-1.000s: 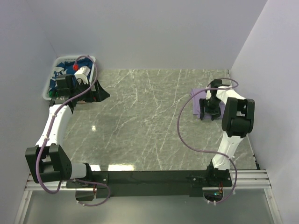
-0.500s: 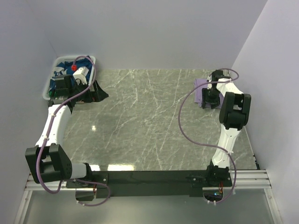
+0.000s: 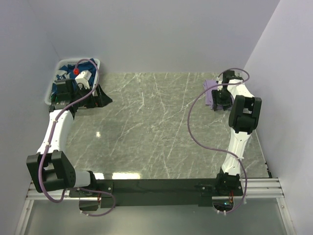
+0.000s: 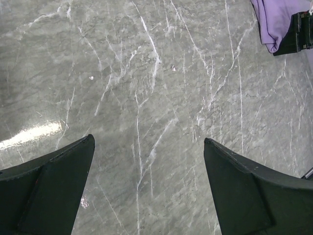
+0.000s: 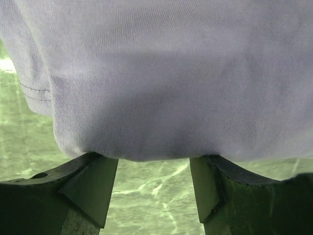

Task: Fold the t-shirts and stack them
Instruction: Neatly place the folded tshirt to the corner

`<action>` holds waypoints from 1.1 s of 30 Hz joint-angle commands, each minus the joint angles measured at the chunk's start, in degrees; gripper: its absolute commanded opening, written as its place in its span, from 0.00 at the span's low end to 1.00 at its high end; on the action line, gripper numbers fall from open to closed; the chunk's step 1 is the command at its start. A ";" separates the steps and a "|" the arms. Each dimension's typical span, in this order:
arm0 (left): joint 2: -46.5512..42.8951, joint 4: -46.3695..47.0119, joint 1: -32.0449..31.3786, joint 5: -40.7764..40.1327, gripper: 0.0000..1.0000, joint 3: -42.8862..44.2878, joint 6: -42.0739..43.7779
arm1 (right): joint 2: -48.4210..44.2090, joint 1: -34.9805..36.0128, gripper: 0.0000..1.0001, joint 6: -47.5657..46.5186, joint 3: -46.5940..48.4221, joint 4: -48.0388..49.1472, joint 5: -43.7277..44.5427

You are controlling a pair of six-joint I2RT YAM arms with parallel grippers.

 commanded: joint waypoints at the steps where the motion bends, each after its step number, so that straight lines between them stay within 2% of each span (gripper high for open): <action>1: 0.10 1.05 0.37 1.91 0.99 1.95 0.68 | 2.45 -1.42 0.66 -3.37 4.36 -1.27 2.71; 8: 0.81 1.58 0.54 2.35 0.99 1.69 0.24 | 5.26 -1.51 0.68 -3.10 9.37 -1.55 2.44; 16: 1.51 1.23 0.72 2.43 0.99 1.95 0.85 | 8.07 -1.59 0.76 -3.98 14.03 -1.81 1.74; 33: 2.74 1.31 1.25 2.70 0.99 2.13 1.47 | 12.30 -1.51 0.77 -6.97 22.47 -2.43 1.65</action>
